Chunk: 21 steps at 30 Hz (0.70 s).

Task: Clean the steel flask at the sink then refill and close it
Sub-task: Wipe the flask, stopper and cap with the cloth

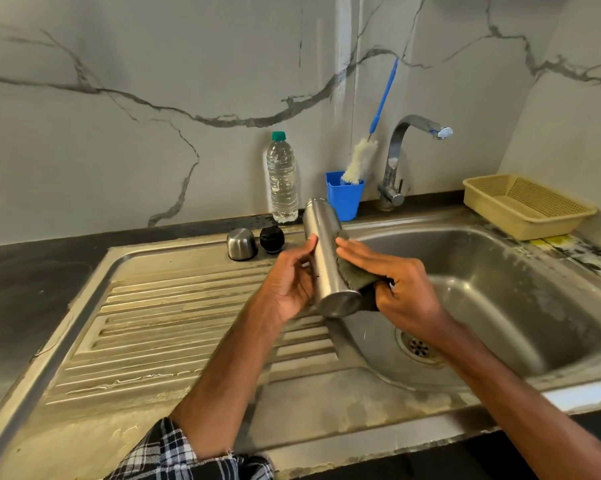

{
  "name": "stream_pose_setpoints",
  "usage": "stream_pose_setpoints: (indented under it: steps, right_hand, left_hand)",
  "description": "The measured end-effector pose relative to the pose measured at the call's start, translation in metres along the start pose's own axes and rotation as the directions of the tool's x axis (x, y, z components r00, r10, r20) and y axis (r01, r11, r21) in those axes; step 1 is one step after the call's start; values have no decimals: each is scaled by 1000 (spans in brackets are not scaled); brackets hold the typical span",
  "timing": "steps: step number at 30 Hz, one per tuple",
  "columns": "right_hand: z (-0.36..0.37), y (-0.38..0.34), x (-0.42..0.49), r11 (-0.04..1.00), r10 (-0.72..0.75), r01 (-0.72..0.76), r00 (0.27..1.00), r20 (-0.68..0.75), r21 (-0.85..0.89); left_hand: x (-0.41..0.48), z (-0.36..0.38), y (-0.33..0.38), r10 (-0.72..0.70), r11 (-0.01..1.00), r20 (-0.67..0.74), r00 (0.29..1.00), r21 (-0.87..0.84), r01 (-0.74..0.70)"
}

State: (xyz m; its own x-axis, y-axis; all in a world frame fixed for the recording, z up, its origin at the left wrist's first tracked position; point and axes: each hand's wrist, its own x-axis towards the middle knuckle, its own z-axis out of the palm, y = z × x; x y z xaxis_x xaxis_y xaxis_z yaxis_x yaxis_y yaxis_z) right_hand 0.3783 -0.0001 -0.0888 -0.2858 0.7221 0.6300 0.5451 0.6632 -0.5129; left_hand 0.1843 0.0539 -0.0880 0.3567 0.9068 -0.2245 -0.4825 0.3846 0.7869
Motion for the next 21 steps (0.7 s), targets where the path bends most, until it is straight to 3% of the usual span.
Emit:
stream_pose_setpoints:
  steps: [5,11,18,21]
  right_hand:
    - [11,-16,-5,967,-244,235,966,84,102]
    - [8,-2,-1,992,-119,120,993,-17,40]
    - [9,-6,-5,952,-305,305,951,50,16]
    - [10,2,-2,966,-260,260,965,34,5]
  left_hand:
    - [5,-13,12,28,998,-2,1000,-55,-28]
    - [4,-6,4,34,996,-6,999,-83,-34]
    - [4,-6,10,18,1000,-9,1000,-18,-18]
    - [7,-13,12,18,1000,-32,999,-5,-18]
